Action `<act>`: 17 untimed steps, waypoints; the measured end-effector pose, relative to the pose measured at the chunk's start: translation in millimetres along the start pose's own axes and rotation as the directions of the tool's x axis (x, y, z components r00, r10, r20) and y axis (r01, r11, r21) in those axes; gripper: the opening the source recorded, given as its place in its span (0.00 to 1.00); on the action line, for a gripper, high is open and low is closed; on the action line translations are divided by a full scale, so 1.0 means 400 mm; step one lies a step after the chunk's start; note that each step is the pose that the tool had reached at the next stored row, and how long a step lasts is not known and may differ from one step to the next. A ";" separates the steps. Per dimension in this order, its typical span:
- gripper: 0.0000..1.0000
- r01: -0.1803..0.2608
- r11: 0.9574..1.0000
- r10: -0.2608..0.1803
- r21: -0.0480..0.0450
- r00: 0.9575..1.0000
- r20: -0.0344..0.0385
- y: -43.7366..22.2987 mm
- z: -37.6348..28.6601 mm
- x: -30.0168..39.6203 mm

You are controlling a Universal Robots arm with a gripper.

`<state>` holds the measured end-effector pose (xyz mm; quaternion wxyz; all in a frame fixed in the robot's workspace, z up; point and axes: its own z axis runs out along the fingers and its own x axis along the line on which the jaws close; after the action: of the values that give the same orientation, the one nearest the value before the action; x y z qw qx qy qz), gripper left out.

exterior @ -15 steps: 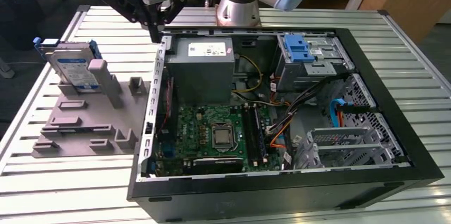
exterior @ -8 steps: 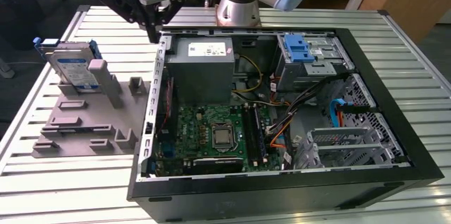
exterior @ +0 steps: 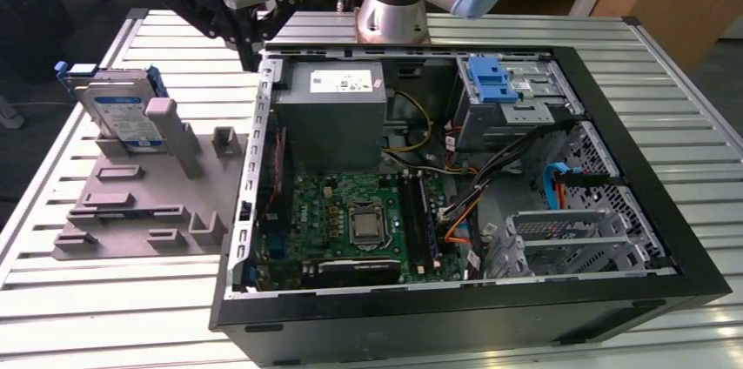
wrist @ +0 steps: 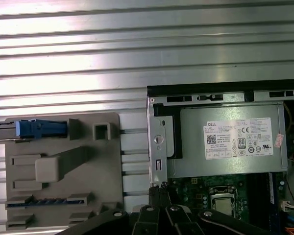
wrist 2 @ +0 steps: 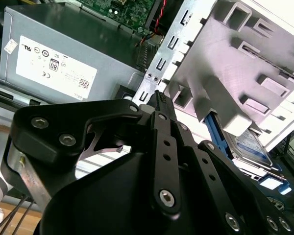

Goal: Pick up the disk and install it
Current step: 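Reach for the disk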

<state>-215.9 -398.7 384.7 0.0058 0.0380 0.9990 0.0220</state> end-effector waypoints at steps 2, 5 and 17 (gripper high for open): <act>0.11 0.000 1.000 0.000 0.000 1.000 0.000 0.000 0.000 0.003; 0.11 0.000 1.000 0.000 0.000 1.000 -0.001 -0.001 0.001 0.007; 0.11 0.000 1.000 0.000 0.000 1.000 -0.001 -0.001 0.003 0.035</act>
<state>-230.1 -398.1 383.5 0.0053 0.0381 0.9990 0.0221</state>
